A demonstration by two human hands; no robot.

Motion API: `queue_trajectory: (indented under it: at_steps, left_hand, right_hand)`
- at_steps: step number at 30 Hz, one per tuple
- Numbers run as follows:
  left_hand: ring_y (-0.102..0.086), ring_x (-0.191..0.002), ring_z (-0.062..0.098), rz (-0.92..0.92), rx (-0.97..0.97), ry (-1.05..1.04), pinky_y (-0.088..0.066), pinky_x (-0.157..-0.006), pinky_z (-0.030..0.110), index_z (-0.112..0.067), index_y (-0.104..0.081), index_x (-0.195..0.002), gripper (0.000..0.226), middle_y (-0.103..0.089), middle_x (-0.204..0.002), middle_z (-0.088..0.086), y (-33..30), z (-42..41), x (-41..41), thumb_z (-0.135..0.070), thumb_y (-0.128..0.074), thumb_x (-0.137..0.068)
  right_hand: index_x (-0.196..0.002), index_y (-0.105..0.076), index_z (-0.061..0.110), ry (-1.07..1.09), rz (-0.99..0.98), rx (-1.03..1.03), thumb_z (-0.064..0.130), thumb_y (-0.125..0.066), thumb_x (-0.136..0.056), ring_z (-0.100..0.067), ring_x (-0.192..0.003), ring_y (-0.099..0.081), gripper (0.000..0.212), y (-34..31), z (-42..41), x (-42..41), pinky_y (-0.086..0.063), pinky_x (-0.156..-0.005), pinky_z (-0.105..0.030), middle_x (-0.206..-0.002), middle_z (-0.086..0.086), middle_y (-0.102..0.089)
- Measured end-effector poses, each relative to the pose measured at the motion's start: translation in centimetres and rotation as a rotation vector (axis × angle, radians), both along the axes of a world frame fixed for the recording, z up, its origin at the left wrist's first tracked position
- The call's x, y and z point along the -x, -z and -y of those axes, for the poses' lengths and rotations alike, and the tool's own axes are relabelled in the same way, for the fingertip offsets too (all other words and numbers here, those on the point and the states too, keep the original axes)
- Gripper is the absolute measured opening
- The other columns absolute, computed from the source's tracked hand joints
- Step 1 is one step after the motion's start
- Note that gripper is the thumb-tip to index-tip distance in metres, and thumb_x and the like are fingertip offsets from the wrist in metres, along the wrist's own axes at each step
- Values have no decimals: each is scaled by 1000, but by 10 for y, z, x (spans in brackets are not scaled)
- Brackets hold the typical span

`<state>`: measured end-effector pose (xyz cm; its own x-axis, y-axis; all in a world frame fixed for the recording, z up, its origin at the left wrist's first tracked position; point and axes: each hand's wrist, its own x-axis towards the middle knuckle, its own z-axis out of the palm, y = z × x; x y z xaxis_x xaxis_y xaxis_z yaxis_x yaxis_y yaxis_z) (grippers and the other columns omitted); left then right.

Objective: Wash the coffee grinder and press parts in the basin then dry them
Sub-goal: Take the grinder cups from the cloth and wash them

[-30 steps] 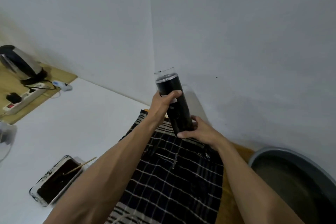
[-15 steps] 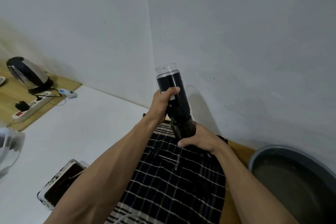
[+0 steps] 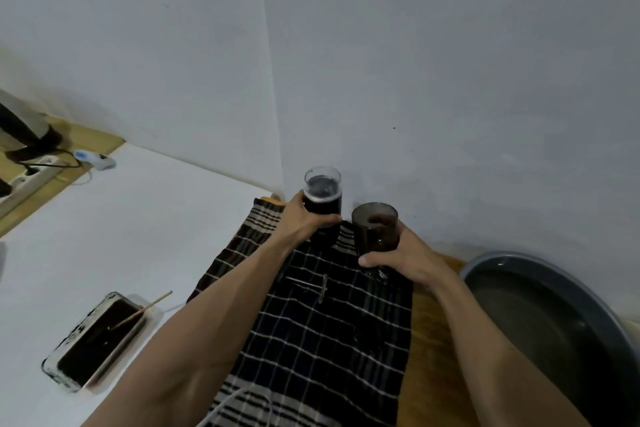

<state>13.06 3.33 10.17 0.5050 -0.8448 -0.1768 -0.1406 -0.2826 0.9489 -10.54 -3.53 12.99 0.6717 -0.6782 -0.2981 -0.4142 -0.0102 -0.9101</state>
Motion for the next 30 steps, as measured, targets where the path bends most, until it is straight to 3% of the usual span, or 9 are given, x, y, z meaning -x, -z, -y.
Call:
queue_trajectory:
  at_steps: [6, 10, 14, 17, 21, 23, 26, 28, 30]
  left_hand:
    - [-69, -106, 11, 69, -144, 36, -55, -98, 36, -21, -62, -124, 87, -73, -114, -7, 58, -5, 4, -35, -97, -45]
    - [-68, -106, 11, 72, -140, 7, -54, -98, 35, -19, -60, -125, 86, -72, -115, -6, 68, -12, 6, -31, -97, -48]
    - [-67, -108, 12, 97, -125, 44, -50, -95, 29, -19, -60, -125, 80, -71, -116, -6, 70, -15, 8, -21, -99, -55]
    - [-66, -113, 12, 111, -144, 98, -51, -98, 32, -23, -58, -126, 82, -70, -118, -7, 67, -22, 8, -20, -99, -55]
    - [-40, -143, 32, 204, -174, 82, -37, -117, 48, -19, -25, -157, 137, -44, -153, 8, 66, -30, -6, -50, -96, -44]
    - [-36, -143, 27, 273, -13, -69, -36, -113, 43, -14, -32, -152, 106, -45, -146, 4, 33, -46, -2, -43, -80, -63]
    - [-24, -144, 10, 316, 279, -263, -32, -109, 19, -16, -32, -153, 76, -35, -150, -5, -20, -59, 18, -26, -59, -83]
    - [-38, -133, 5, 387, 375, -185, -42, -97, 20, -18, -47, -142, 55, -45, -140, -7, -51, -46, 46, -26, -60, -89]
    - [-53, -115, 1, 355, 316, -35, -47, -95, 26, -22, -59, -132, 42, -57, -127, -8, -67, -23, 79, -42, -62, -95]
  right_hand:
    - [-139, -47, 31, 68, 56, 63, 11, -94, -67, 19, -104, -59, 88, -6, -5, 16, -47, -81, -4, -130, 15, -60]
    - [-139, -47, 27, 95, 53, 111, 8, -95, -66, 25, -100, -56, 90, -6, -5, 21, -44, -81, 1, -130, 15, -59]
    - [-136, -48, 31, 118, 30, 114, 14, -98, -61, 8, -115, -57, 92, -7, -3, 23, -47, -106, -24, -130, 15, -60]
    - [-135, -49, 37, 125, 30, 112, 20, -100, -55, -5, -121, -60, 96, -7, -2, 24, -46, -112, -38, -131, 12, -62]
    - [-132, -49, 44, 150, 29, 121, 31, -99, -52, -10, -123, -59, 96, -11, 0, 33, -45, -112, -42, -133, 14, -60]
    - [-132, -50, 45, 184, 22, 127, 32, -99, -53, -11, -122, -60, 94, -15, 1, 40, -46, -111, -42, -133, 13, -61]
    - [-134, -51, 39, 262, 43, 125, 27, -100, -54, -10, -119, -63, 95, -18, 3, 55, -52, -104, -34, -129, 11, -64]
    - [-136, -50, 34, 305, 40, 148, 23, -99, -58, -7, -115, -62, 93, -20, 0, 66, -53, -88, -18, -128, 11, -64]
    - [-138, -48, 31, 336, 22, 162, 24, -98, -60, -8, -115, -59, 93, -19, -3, 75, -49, -86, -15, -130, 10, -61]
